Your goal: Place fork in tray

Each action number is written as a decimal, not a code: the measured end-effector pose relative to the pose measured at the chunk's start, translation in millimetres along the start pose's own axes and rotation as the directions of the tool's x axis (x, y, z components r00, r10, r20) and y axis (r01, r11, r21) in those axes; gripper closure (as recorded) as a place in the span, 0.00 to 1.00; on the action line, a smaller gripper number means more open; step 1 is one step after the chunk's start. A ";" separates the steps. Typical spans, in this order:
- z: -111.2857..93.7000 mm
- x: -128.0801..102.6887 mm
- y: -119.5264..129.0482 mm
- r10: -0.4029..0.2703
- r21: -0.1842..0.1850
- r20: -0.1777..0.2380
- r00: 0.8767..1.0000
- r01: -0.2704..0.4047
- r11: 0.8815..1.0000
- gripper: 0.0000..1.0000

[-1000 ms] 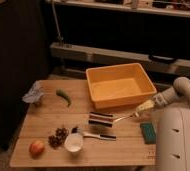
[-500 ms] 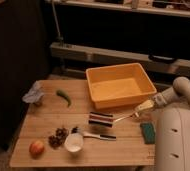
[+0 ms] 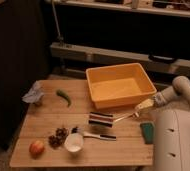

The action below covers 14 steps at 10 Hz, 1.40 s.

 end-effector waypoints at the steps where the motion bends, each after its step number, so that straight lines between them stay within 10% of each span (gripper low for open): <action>1: 0.1 0.1 0.6 0.002 -0.001 0.001 1.000 -0.002 1.000 0.26; 14: 10.0 -0.6 -7.2 0.007 0.050 0.047 0.999 -0.010 0.999 0.26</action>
